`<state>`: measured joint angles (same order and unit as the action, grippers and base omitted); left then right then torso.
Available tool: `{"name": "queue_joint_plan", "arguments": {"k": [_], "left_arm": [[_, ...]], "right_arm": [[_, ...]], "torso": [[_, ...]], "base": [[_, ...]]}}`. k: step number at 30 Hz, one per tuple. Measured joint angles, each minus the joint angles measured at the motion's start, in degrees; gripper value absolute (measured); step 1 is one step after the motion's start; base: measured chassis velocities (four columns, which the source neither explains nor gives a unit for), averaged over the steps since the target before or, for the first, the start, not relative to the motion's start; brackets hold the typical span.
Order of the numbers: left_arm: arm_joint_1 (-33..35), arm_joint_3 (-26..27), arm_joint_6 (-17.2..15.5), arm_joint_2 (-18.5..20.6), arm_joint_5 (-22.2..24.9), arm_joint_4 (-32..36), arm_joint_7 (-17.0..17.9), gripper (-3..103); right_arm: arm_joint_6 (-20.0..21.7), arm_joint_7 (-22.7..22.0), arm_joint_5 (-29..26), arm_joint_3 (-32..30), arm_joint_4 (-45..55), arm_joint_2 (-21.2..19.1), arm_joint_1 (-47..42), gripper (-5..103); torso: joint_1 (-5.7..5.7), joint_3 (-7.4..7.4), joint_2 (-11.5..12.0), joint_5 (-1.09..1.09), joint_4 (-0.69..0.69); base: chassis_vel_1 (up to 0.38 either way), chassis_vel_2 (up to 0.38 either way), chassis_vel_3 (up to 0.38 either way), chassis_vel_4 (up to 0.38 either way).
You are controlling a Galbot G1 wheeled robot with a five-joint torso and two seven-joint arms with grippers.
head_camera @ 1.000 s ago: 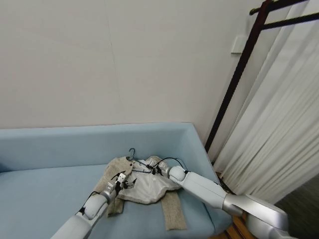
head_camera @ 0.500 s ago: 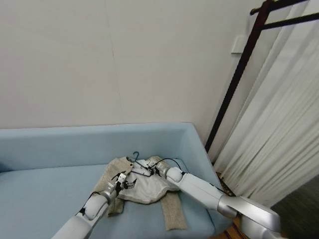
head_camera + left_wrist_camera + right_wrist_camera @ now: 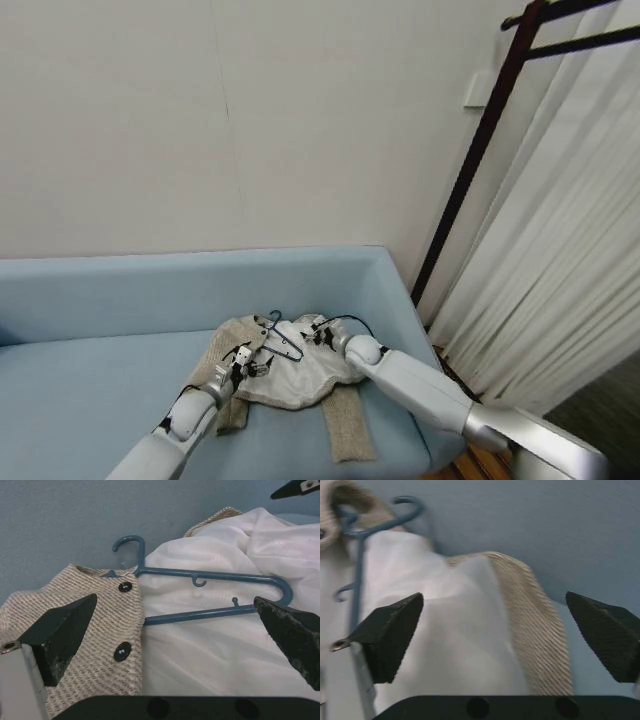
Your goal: Pick up the clothes from the sofa and hang them on the clothes hanger.
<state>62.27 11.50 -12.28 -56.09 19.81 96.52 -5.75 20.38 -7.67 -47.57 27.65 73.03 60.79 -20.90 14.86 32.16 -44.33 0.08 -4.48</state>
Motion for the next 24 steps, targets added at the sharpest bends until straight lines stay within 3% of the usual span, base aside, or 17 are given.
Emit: {"name": "queue_joint_plan", "arguments": {"k": [3, 15, 20, 21, 24], "left_arm": [[0.75, 1.88, -0.31, 0.22, 0.38, 0.93, 0.25, 100], [7.27, 9.39, -1.50, 2.04, 2.82, 4.63, 1.01, 100], [10.19, 11.89, -1.61, 1.86, 2.89, 5.45, 0.95, 100], [11.18, 12.60, -1.60, 1.81, 2.89, 5.89, 0.93, 100], [12.21, 13.35, -1.57, 1.64, 2.89, 6.51, 0.89, 100]], "right_arm": [[1.30, -0.85, -3.30, -4.06, -5.90, 2.24, 0.22, 99], [0.83, 3.33, -2.61, -8.03, -22.16, 9.78, 2.78, 103], [-0.45, 5.23, 1.16, -9.52, -27.50, 13.65, 3.32, 99], [-1.27, 5.85, 3.02, -10.41, -29.88, 15.09, 3.43, 91], [-2.14, 6.60, 5.01, -11.66, -32.36, 16.33, 3.47, 85]], "torso": [[0.00, 0.00, 0.00, 0.00, 0.01], [0.00, 0.00, 0.00, 0.00, 0.02], [0.00, 0.00, 0.00, -0.01, 0.03], [0.00, 0.00, 0.00, -0.01, 0.04], [0.00, 0.00, 0.00, 0.00, 0.03]], "base": [[0.000, 0.000, 0.000, 0.000], [0.000, 0.000, 0.000, 0.000], [0.000, 0.000, 0.000, 0.000], [0.000, 0.000, 0.000, 0.000], [0.000, 0.000, 0.000, 0.000]]}}
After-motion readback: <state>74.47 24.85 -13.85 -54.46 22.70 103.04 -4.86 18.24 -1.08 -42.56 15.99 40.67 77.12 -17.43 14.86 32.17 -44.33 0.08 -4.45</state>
